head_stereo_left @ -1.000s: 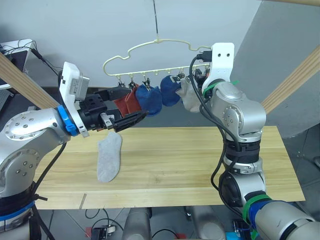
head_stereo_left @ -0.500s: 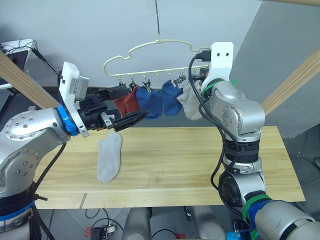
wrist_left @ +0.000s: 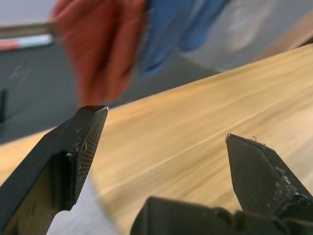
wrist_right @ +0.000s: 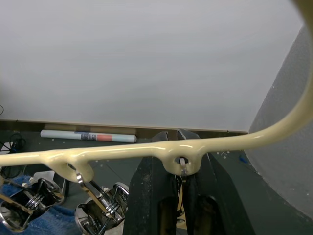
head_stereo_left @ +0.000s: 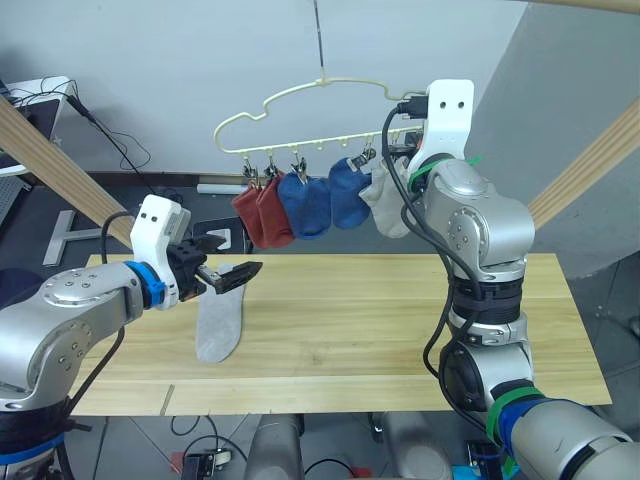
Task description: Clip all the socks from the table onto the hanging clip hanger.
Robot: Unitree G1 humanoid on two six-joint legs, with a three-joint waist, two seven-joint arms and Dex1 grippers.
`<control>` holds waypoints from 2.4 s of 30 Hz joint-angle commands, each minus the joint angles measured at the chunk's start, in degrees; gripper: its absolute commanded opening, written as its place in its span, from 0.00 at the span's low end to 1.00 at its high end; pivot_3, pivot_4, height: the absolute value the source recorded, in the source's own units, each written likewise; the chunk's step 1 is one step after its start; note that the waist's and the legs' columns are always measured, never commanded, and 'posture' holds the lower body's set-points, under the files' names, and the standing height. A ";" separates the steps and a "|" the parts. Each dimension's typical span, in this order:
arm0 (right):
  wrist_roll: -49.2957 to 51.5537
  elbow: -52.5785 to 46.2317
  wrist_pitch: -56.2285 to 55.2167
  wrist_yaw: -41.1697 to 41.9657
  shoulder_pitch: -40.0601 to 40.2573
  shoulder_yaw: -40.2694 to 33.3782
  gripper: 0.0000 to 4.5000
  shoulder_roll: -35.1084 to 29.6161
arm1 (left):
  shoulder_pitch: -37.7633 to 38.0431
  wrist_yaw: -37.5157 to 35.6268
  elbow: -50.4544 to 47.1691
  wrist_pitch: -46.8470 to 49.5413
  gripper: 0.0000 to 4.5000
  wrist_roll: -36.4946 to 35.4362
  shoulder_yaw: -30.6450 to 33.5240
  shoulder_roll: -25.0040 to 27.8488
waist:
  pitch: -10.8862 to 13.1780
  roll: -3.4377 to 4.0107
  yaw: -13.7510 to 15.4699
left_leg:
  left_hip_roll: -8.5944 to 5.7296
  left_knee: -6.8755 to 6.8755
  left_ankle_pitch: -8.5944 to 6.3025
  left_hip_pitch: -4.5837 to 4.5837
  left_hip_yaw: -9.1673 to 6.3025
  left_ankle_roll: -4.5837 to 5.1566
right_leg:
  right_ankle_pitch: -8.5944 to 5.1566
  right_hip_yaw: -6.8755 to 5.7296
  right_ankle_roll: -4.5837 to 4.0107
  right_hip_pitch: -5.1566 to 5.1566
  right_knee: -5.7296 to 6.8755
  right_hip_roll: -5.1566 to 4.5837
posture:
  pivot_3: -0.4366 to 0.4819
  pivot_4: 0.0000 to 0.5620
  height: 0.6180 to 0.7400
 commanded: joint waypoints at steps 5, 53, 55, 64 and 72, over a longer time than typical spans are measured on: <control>-0.12 -1.90 -0.57 -0.28 -1.64 -0.37 0.00 -0.06 | 4.45 4.15 3.17 -1.86 0.99 9.81 -2.86 -2.08 | 0.00 0.00 0.04 | 0.01 -0.02 0.00 0.00 0.01 0.00 | 0.00 0.00 -0.01 -0.01 -0.01 -0.01 | 0.36 0.54 1.00; -0.32 -6.45 4.46 -1.35 -1.24 -0.40 0.00 -0.07 | -7.73 -1.33 46.47 -22.82 0.99 35.68 -15.15 -20.02 | -0.01 0.00 -0.72 | -0.02 0.01 0.00 0.25 0.04 0.01 | 0.01 0.01 -0.01 0.22 0.05 -0.07 | 0.28 0.58 1.00; -0.32 -6.45 4.55 -1.34 -1.24 -0.41 0.00 -0.07 | -7.40 -1.25 46.19 -22.63 0.95 35.96 -15.23 -19.95 | -0.02 0.00 -0.92 | -0.01 0.01 0.00 0.29 0.04 0.00 | 0.01 0.02 -0.01 0.24 0.06 -0.06 | 0.28 0.58 1.00; -0.12 -6.14 4.34 -1.33 -1.18 -0.62 0.00 0.19 | -6.07 -2.01 44.53 -22.22 0.37 36.61 -14.97 -19.41 | -0.02 0.00 -1.42 | 0.01 -0.01 0.00 0.42 0.07 0.00 | 0.01 0.06 -0.01 0.32 0.07 -0.05 | 0.29 0.59 1.00; -0.17 -6.08 4.21 -1.44 -1.15 -0.72 0.00 0.40 | -5.72 -2.35 43.84 -21.78 0.01 36.43 -15.02 -19.17 | -0.02 0.00 -1.45 | 0.02 -0.01 0.01 0.45 0.09 0.01 | 0.01 0.09 -0.01 0.33 0.07 -0.02 | 0.29 0.58 1.00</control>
